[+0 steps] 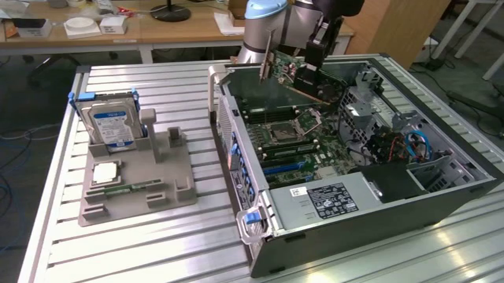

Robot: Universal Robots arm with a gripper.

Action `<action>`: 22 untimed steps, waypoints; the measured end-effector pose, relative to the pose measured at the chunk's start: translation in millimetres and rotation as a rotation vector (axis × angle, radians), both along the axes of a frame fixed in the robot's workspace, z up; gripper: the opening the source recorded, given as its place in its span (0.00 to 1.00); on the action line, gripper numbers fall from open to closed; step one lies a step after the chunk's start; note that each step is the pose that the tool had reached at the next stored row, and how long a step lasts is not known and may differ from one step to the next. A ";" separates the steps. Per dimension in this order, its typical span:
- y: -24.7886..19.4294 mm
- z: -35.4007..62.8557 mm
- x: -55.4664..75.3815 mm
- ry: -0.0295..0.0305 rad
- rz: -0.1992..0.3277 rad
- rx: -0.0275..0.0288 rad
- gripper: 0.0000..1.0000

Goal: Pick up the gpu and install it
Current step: 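Insert the gpu into the slot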

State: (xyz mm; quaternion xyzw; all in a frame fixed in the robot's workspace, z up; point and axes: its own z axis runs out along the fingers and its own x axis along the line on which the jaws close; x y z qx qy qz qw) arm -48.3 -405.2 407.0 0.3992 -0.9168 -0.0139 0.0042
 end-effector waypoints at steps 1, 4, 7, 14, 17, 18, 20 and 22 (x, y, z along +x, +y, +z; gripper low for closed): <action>0.0 -0.1 0.0 0.0000 0.013 0.0000 0.26; 0.0 -0.5 0.0 0.0000 0.055 0.0000 0.26; -0.1 -0.9 0.0 -0.0002 0.096 0.0000 0.26; -0.5 -1.7 0.0 -0.0009 0.180 0.0000 0.26; -0.8 -2.1 0.0 -0.0011 0.216 -0.0001 0.26; -0.9 -2.2 0.0 -0.0013 0.227 -0.0001 0.26; -1.0 -2.4 0.0 -0.0017 0.252 -0.0001 0.26; -1.0 -2.7 0.0 -0.0021 0.278 0.0000 0.26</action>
